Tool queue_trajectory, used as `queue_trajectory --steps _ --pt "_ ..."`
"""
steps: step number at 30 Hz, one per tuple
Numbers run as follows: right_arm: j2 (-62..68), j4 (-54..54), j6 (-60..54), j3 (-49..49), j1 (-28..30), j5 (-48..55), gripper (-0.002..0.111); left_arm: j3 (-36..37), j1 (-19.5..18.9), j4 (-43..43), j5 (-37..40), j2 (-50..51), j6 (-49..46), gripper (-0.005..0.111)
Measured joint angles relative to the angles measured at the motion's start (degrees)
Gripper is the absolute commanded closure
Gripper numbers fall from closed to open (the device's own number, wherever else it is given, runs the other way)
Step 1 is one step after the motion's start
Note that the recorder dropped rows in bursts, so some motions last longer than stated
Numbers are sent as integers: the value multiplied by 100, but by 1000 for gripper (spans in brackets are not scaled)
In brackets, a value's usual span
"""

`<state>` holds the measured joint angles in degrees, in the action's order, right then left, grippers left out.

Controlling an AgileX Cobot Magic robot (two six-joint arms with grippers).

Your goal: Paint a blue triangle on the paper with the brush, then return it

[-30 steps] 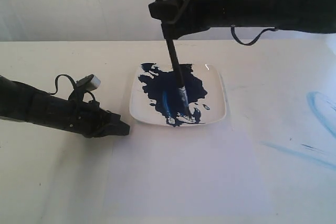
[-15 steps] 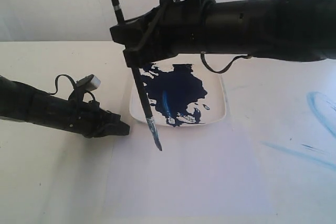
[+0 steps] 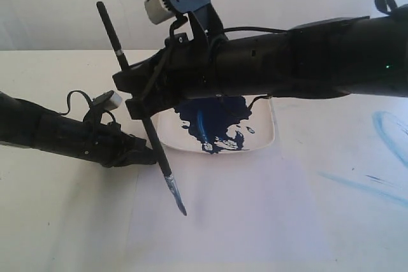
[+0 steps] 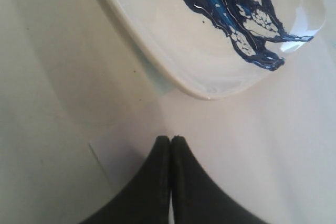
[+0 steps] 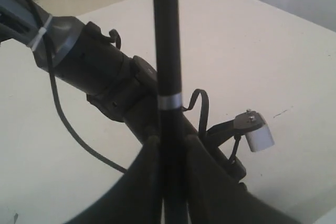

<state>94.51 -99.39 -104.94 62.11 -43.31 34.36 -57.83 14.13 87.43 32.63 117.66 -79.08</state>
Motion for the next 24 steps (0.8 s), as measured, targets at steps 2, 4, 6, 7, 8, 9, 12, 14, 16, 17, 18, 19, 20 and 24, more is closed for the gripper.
queue_trajectory --steps 2,4,6,7,8,9,12,14,16,17,18,19,20,24 --pt "80 0 0 0 0 0 108 0 0 0 0 0 0 107" --pt "192 -12 0 0 0 58 108 0 0 0 0 0 0 107" --pt "231 -22 0 0 0 185 108 0 0 0 0 0 0 107" --pt "240 -22 0 0 0 211 108 0 0 0 0 0 0 107" --pt "264 -22 0 0 0 237 108 0 0 0 0 0 0 107" --pt "279 -22 0 0 0 237 108 0 0 0 0 0 0 107" --pt "408 -22 0 0 0 332 108 0 0 0 0 0 0 107" --pt "478 -22 0 0 0 373 108 0 0 0 0 0 0 107" --pt "516 -22 0 0 0 373 108 0 0 0 0 0 0 107" --pt "516 -22 0 0 0 373 108 0 0 0 0 0 0 107" --pt "517 -22 0 0 0 373 108 0 0 0 0 0 0 107" --pt "517 -22 0 0 0 373 108 0 0 0 0 0 0 107" --pt "517 -22 0 0 0 373 108 0 0 0 0 0 0 107" --pt "517 -22 0 0 0 373 108 0 0 0 0 0 0 107"
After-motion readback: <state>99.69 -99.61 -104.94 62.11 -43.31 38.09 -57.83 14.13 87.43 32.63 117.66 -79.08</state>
